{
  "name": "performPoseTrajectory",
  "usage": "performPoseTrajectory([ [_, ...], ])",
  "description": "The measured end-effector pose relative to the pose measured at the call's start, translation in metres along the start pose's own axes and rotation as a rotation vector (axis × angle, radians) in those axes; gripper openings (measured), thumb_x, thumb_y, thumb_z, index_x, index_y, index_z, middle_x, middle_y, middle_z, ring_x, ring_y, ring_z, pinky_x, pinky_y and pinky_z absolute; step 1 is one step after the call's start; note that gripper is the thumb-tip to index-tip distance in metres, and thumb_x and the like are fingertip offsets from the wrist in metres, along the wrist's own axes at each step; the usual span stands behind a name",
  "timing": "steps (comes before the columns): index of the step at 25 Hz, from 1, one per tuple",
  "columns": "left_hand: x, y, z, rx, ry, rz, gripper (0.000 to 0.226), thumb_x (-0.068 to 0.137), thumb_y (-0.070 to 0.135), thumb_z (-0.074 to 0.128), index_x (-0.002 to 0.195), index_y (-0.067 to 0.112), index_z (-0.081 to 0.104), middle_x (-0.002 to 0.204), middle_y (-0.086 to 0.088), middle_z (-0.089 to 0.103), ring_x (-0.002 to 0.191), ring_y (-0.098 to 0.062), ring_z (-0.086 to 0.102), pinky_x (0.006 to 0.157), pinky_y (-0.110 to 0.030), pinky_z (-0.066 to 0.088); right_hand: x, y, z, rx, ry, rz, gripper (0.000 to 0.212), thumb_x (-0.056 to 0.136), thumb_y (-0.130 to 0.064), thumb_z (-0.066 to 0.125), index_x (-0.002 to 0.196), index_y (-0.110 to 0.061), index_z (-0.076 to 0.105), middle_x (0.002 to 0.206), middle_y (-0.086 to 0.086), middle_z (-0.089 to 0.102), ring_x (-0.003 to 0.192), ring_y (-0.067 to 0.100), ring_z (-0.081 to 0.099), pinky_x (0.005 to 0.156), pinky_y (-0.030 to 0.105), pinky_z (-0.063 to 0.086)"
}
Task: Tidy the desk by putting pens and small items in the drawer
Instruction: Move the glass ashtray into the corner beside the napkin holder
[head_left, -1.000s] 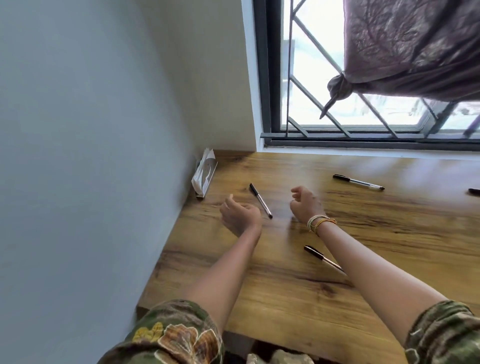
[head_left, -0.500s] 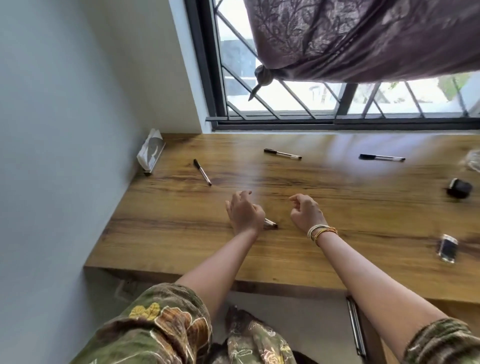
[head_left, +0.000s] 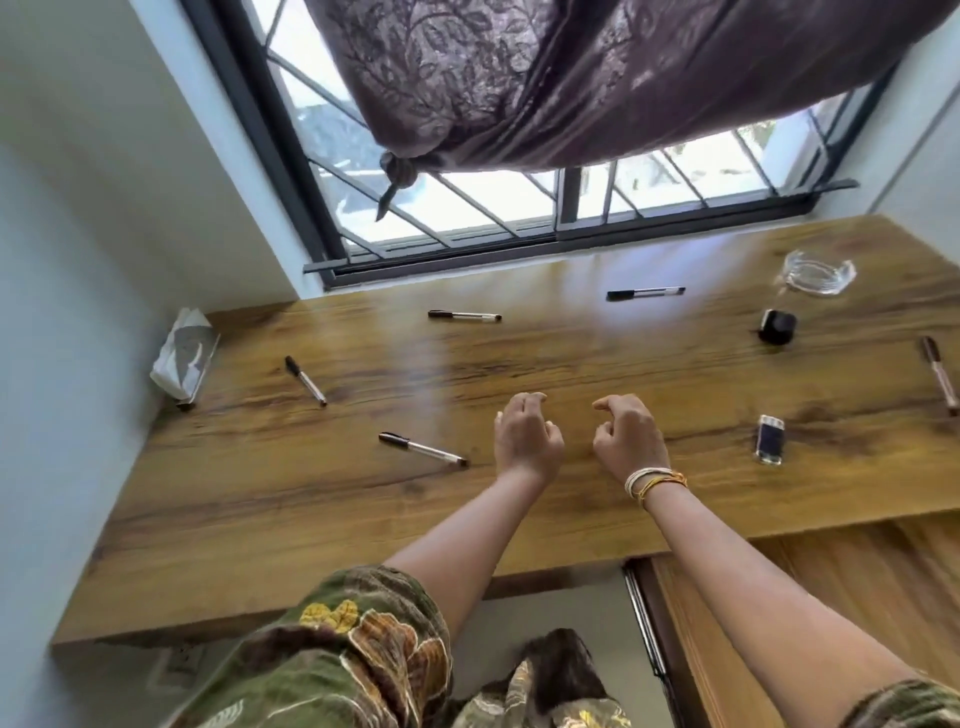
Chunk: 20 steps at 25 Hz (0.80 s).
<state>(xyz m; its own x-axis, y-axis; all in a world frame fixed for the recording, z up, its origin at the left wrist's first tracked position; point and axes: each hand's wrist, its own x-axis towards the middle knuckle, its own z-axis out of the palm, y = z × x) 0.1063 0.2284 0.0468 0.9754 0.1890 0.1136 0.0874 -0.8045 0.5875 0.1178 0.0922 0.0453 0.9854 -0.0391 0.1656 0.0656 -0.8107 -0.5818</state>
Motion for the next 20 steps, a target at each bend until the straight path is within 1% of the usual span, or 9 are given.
performPoseTrajectory([
  [3, 0.010, 0.026, 0.024, -0.013, -0.084, 0.046, 0.046, 0.087, 0.016, 0.053, 0.132, 0.012, 0.053, 0.135, -0.006, 0.055, 0.128, -0.022, 0.048, 0.111, -0.043, 0.033, 0.012, 0.030, -0.018, -0.089, 0.094, 0.089, 0.036, 0.072, 0.004, 0.051, 0.102, -0.007, 0.068, 0.100, 0.015, 0.067, 0.098, 0.031, 0.061, 0.086, 0.040, 0.053],
  [5, 0.013, 0.043, 0.040, 0.026, -0.213, 0.070, 0.050, 0.091, 0.023, 0.051, 0.140, 0.014, 0.044, 0.147, -0.007, 0.042, 0.139, -0.023, 0.035, 0.117, -0.046, 0.022, 0.020, 0.049, -0.032, -0.177, 0.160, 0.164, 0.034, 0.072, 0.000, 0.054, 0.101, -0.009, 0.068, 0.100, 0.015, 0.066, 0.097, 0.032, 0.058, 0.085, 0.040, 0.051],
  [7, 0.016, 0.054, 0.055, 0.141, -0.399, 0.100, 0.060, 0.096, 0.035, 0.045, 0.150, 0.017, 0.026, 0.160, -0.009, 0.015, 0.150, -0.026, 0.007, 0.120, -0.053, 0.002, 0.024, 0.061, -0.044, -0.260, 0.231, 0.293, 0.033, 0.069, -0.003, 0.058, 0.101, -0.008, 0.068, 0.102, 0.016, 0.062, 0.098, 0.035, 0.055, 0.086, 0.041, 0.045],
  [9, 0.021, 0.059, 0.064, 0.282, -0.545, 0.140, 0.065, 0.099, 0.045, 0.032, 0.155, 0.024, 0.004, 0.162, -0.007, -0.013, 0.148, -0.028, -0.018, 0.114, -0.059, -0.013, 0.025, 0.072, -0.053, -0.343, 0.263, 0.438, 0.036, 0.066, -0.007, 0.062, 0.102, -0.005, 0.064, 0.108, 0.020, 0.056, 0.101, 0.039, 0.051, 0.086, 0.044, 0.042],
  [10, 0.022, 0.060, 0.066, 0.338, -0.579, 0.165, 0.065, 0.100, 0.048, 0.025, 0.155, 0.026, -0.003, 0.160, -0.006, -0.021, 0.146, -0.029, -0.024, 0.112, -0.061, -0.016, 0.024, 0.079, -0.056, -0.375, 0.267, 0.504, 0.038, 0.065, -0.009, 0.062, 0.102, -0.002, 0.060, 0.111, 0.022, 0.052, 0.103, 0.040, 0.048, 0.087, 0.045, 0.041],
  [12, 0.021, 0.059, 0.069, 0.414, -0.586, 0.208, 0.066, 0.100, 0.052, 0.017, 0.154, 0.027, -0.011, 0.159, -0.007, -0.026, 0.144, -0.031, -0.027, 0.110, -0.064, -0.017, 0.019, 0.091, -0.059, -0.405, 0.286, 0.590, 0.040, 0.066, -0.016, 0.062, 0.101, 0.000, 0.055, 0.116, 0.024, 0.048, 0.106, 0.041, 0.045, 0.087, 0.047, 0.039],
  [15, 0.019, 0.057, 0.069, 0.453, -0.569, 0.232, 0.066, 0.099, 0.054, 0.014, 0.153, 0.027, -0.012, 0.159, -0.007, -0.026, 0.144, -0.031, -0.027, 0.110, -0.064, -0.017, 0.007, 0.104, -0.057, -0.396, 0.311, 0.649, 0.040, 0.076, -0.026, 0.059, 0.106, -0.001, 0.052, 0.113, 0.026, 0.046, 0.103, 0.042, 0.045, 0.085, 0.048, 0.042],
  [17, 0.021, 0.058, 0.068, 0.469, -0.575, 0.233, 0.066, 0.099, 0.054, 0.013, 0.153, 0.027, -0.013, 0.159, -0.008, -0.026, 0.145, -0.032, -0.027, 0.110, -0.063, -0.017, 0.002, 0.108, -0.056, -0.410, 0.287, 0.608, 0.037, 0.081, -0.021, 0.056, 0.112, -0.001, 0.052, 0.108, 0.028, 0.048, 0.097, 0.043, 0.049, 0.080, 0.047, 0.044],
  [20, 0.012, 0.062, 0.065, 0.435, -0.567, 0.197, 0.063, 0.100, 0.050, 0.015, 0.154, 0.028, -0.010, 0.159, -0.009, -0.023, 0.146, -0.030, -0.024, 0.113, -0.060, -0.016, -0.007, 0.104, -0.057, -0.355, 0.220, 0.501, 0.036, 0.081, -0.012, 0.056, 0.115, -0.001, 0.055, 0.104, 0.029, 0.052, 0.091, 0.043, 0.054, 0.077, 0.044, 0.047],
])
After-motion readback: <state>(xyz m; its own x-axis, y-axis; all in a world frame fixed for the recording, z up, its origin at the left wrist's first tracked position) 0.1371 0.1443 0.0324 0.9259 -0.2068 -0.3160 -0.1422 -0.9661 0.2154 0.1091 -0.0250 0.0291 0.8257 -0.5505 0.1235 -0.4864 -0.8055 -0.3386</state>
